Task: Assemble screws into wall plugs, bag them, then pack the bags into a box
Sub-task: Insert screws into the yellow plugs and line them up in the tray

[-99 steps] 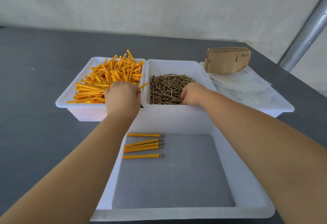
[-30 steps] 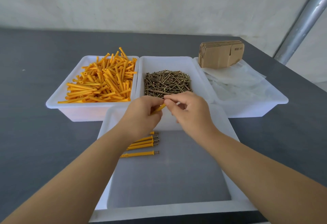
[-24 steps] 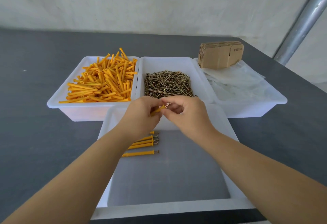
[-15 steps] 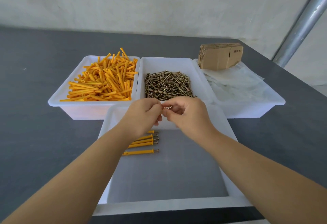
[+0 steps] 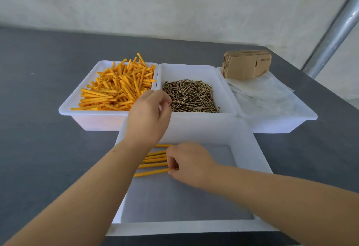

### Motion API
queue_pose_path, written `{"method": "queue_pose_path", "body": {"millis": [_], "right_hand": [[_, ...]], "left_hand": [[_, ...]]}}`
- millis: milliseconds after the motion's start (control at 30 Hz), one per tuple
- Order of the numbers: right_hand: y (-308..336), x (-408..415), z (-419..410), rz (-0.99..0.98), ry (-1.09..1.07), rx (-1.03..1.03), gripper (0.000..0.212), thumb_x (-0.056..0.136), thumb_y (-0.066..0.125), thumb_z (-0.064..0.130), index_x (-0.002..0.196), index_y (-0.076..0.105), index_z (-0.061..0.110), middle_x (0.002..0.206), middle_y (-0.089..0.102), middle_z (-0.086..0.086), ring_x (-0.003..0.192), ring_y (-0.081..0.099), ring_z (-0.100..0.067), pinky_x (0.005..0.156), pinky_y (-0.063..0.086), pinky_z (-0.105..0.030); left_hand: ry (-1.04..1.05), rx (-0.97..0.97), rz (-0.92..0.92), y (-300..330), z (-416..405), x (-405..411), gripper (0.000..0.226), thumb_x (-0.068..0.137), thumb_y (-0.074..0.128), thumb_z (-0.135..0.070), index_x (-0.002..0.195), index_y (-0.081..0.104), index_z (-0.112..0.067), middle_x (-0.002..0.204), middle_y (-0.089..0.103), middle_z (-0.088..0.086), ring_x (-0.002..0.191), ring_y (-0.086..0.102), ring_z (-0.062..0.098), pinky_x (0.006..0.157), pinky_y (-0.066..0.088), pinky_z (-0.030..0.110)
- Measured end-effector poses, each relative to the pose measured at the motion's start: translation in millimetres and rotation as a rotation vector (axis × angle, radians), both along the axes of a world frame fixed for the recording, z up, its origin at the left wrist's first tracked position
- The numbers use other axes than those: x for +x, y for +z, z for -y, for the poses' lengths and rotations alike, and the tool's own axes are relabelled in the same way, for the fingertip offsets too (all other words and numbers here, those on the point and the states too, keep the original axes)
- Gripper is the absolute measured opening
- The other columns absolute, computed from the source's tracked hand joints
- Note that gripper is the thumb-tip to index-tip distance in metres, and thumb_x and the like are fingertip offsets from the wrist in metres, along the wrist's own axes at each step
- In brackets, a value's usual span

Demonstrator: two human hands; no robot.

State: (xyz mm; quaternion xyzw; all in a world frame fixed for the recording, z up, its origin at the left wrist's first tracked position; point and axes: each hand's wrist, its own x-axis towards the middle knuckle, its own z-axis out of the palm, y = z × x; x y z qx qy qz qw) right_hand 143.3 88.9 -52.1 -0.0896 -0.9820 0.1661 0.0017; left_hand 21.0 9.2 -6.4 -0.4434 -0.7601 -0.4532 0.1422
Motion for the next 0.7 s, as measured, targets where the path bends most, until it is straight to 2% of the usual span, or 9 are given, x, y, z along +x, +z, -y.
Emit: {"method": "queue_pose_path", "body": {"millis": [167, 267, 367, 433, 467, 500, 567, 633, 700], "right_hand": [[3, -9, 8, 0.039, 0.086, 0.205, 0.017, 0.095, 0.055, 0.030, 0.098, 0.063, 0.015, 0.107, 0.060, -0.005, 0.100, 0.057, -0.027, 0.077, 0.047, -0.038], [13, -13, 7, -0.047, 0.071, 0.166, 0.022, 0.095, 0.055, 0.038, 0.094, 0.062, 0.017, 0.103, 0.058, -0.004, 0.097, 0.057, -0.026, 0.074, 0.045, -0.037], [36, -18, -12, -0.305, 0.044, 0.124, 0.025, 0.096, 0.054, 0.036, 0.084, 0.062, 0.016, 0.087, 0.058, -0.003, 0.080, 0.056, -0.024, 0.064, 0.045, -0.037], [50, -25, -39, -0.467, -0.107, 0.115, 0.023, 0.096, 0.053, 0.028, 0.077, 0.057, 0.016, 0.078, 0.056, 0.000, 0.074, 0.053, -0.022, 0.061, 0.046, -0.039], [54, -29, -56, -0.484, -0.209, 0.099, 0.020, 0.095, 0.052, 0.023, 0.077, 0.057, 0.016, 0.078, 0.057, 0.001, 0.074, 0.053, -0.022, 0.064, 0.048, -0.040], [57, -34, -73, -0.443, -0.310, 0.085, 0.016, 0.094, 0.051, 0.017, 0.080, 0.059, 0.015, 0.081, 0.061, 0.001, 0.078, 0.056, -0.023, 0.068, 0.050, -0.042], [59, -44, -103, -0.215, -0.447, 0.070, 0.017, 0.093, 0.051, 0.010, 0.096, 0.067, 0.014, 0.099, 0.069, -0.003, 0.092, 0.062, -0.025, 0.082, 0.054, -0.042], [57, -53, -123, 0.057, -0.477, 0.036, 0.026, 0.093, 0.056, 0.011, 0.116, 0.068, 0.012, 0.120, 0.067, -0.007, 0.110, 0.061, -0.027, 0.096, 0.051, -0.040], [60, -59, -129, 0.225, -0.464, -0.007, 0.037, 0.092, 0.063, 0.017, 0.128, 0.064, 0.011, 0.133, 0.061, -0.007, 0.121, 0.057, -0.028, 0.104, 0.047, -0.039]], "left_hand": [[0.108, -0.035, -0.009, 5, 1, -8, 0.021, 0.092, 0.053, -0.002, 0.106, 0.068, -0.008, 0.100, 0.061, 0.009, 0.074, 0.053, 0.021, 0.062, 0.045, 0.036], [0.199, -0.126, -0.015, 14, 4, -25, 0.025, 0.095, 0.051, -0.004, 0.113, 0.067, -0.011, 0.106, 0.060, 0.010, 0.077, 0.051, 0.020, 0.061, 0.036, 0.030], [0.281, -0.409, 0.033, 21, 9, -50, 0.032, 0.094, 0.049, -0.005, 0.119, 0.063, -0.018, 0.121, 0.062, 0.008, 0.098, 0.059, 0.027, 0.069, 0.045, 0.035], [0.324, -0.654, 0.075, 23, 11, -63, 0.044, 0.090, 0.048, 0.002, 0.123, 0.062, -0.024, 0.130, 0.060, 0.008, 0.113, 0.057, 0.030, 0.078, 0.051, 0.039], [0.326, -0.750, 0.088, 24, 11, -67, 0.048, 0.089, 0.049, 0.004, 0.124, 0.062, -0.026, 0.133, 0.058, 0.008, 0.117, 0.055, 0.031, 0.083, 0.053, 0.041], [0.315, -0.817, 0.094, 25, 11, -70, 0.050, 0.088, 0.049, 0.005, 0.123, 0.064, -0.028, 0.135, 0.056, 0.009, 0.120, 0.054, 0.032, 0.087, 0.054, 0.042], [0.291, -0.887, 0.077, 27, 8, -74, 0.045, 0.090, 0.052, 0.000, 0.120, 0.067, -0.030, 0.135, 0.056, 0.008, 0.121, 0.054, 0.032, 0.092, 0.053, 0.043], [0.278, -0.916, 0.044, 30, 2, -78, 0.036, 0.093, 0.056, -0.009, 0.119, 0.068, -0.031, 0.132, 0.059, 0.007, 0.120, 0.055, 0.031, 0.093, 0.052, 0.041], [0.258, -0.935, 0.009, 31, -4, -80, 0.031, 0.094, 0.058, -0.015, 0.118, 0.069, -0.031, 0.128, 0.062, 0.005, 0.116, 0.057, 0.029, 0.090, 0.052, 0.038]]}}
